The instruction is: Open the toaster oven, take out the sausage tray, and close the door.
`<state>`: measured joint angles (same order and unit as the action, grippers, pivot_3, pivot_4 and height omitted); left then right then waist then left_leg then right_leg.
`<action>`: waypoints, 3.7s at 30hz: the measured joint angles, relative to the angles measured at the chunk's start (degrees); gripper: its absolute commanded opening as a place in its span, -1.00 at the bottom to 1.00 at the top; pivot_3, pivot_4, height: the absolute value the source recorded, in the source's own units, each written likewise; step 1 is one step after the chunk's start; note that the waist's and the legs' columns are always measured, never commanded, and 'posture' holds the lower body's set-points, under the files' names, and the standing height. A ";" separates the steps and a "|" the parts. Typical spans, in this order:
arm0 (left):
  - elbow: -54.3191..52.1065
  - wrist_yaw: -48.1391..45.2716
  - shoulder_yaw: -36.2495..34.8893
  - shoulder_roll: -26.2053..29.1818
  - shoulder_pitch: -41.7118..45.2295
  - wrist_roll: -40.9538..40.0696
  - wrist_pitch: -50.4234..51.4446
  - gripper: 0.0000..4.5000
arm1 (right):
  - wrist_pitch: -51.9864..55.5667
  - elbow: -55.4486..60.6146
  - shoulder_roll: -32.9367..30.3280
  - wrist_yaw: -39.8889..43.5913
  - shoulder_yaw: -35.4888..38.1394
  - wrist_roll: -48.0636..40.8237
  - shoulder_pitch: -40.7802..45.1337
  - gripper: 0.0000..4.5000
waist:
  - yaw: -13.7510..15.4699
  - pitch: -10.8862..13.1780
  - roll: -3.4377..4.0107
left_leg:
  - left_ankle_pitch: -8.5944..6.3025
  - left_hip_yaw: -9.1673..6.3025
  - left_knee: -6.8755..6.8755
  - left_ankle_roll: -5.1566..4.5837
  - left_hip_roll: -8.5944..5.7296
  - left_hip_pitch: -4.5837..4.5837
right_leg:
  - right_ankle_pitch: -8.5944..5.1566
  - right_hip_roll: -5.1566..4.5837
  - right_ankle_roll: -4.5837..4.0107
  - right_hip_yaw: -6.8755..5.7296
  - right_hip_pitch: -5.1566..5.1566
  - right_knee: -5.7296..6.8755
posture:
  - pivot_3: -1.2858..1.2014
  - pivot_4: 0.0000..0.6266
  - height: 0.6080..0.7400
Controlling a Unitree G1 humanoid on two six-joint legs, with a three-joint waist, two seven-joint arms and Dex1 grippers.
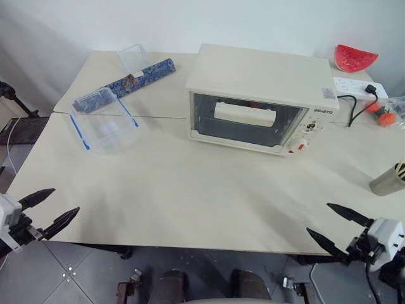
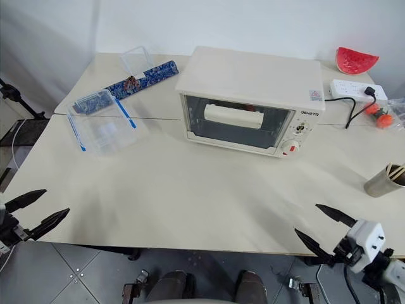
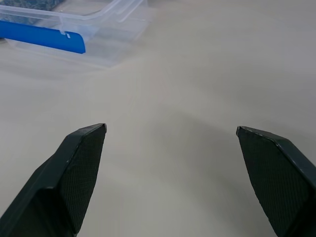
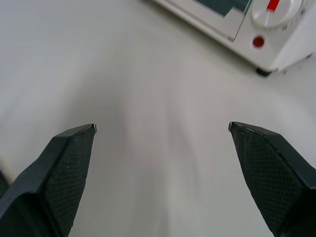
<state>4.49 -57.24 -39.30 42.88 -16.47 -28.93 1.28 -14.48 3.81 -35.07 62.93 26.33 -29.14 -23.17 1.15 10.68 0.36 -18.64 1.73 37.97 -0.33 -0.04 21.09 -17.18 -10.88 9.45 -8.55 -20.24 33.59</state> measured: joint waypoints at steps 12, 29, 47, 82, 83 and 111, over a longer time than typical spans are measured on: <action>-13.98 2.49 7.32 -2.46 12.32 -21.32 23.39 0.99 | 18.46 3.33 0.05 -7.96 -11.16 -5.35 27.53 1.00 | -0.47 0.05 -0.05 | -0.02 0.39 0.18 0.07 0.54 -0.05 | 0.14 0.41 -0.23 0.96 -0.66 0.39 | 0.03 -0.52 1.00; -16.19 4.53 15.01 -5.80 17.62 -22.36 28.14 0.99 | 32.22 0.93 6.60 -17.12 -21.35 -2.38 52.06 1.00 | -1.32 0.05 -0.06 | -0.08 1.11 0.13 0.17 0.58 0.26 | 0.15 0.56 -0.22 1.08 -1.24 0.58 | 0.03 -0.52 1.00; -11.60 1.62 17.51 -5.46 26.38 -18.82 25.33 0.99 | 21.26 8.80 0.63 -4.61 -21.49 2.24 37.56 1.00 | -0.85 0.06 -0.07 | -0.20 1.27 0.10 0.19 0.64 0.26 | 0.15 0.63 -0.22 1.13 -1.31 0.49 | 0.03 -0.52 1.00; 22.91 -12.40 36.57 -19.01 55.41 2.61 9.90 -0.98 | 4.09 11.95 -3.04 -7.45 -4.70 9.45 1.82 1.00 | 1.59 0.06 -0.26 | -0.39 1.52 0.35 -0.02 0.61 0.37 | 0.21 0.62 -0.10 1.01 -1.23 0.25 | 0.03 -0.52 1.00; 22.55 -12.66 37.13 -19.03 54.85 3.04 9.46 -0.98 | 2.92 11.10 -3.04 -6.97 -3.04 9.40 0.07 1.00 | 1.60 0.07 -0.26 | -0.38 1.55 0.42 -0.02 0.61 0.37 | 0.21 0.62 -0.11 1.03 -1.20 0.25 | 0.03 -0.52 1.00; 12.77 -8.12 28.48 -16.64 44.07 -1.40 11.77 -0.98 | 15.73 9.36 -2.01 -10.88 -10.20 -0.07 21.00 1.00 | -0.65 0.09 -0.29 | -0.34 1.86 1.09 -0.02 0.91 0.18 | 0.39 0.70 -0.40 1.43 -1.25 0.77 | 0.03 -0.52 1.00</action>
<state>17.25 -65.37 -10.83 26.24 27.60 -30.32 13.05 1.25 13.18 -37.08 52.05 16.13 -29.21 -2.17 0.50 10.77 0.07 -18.98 3.59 39.06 -0.35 0.87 21.27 -16.79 -10.18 9.05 -7.12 -21.49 34.36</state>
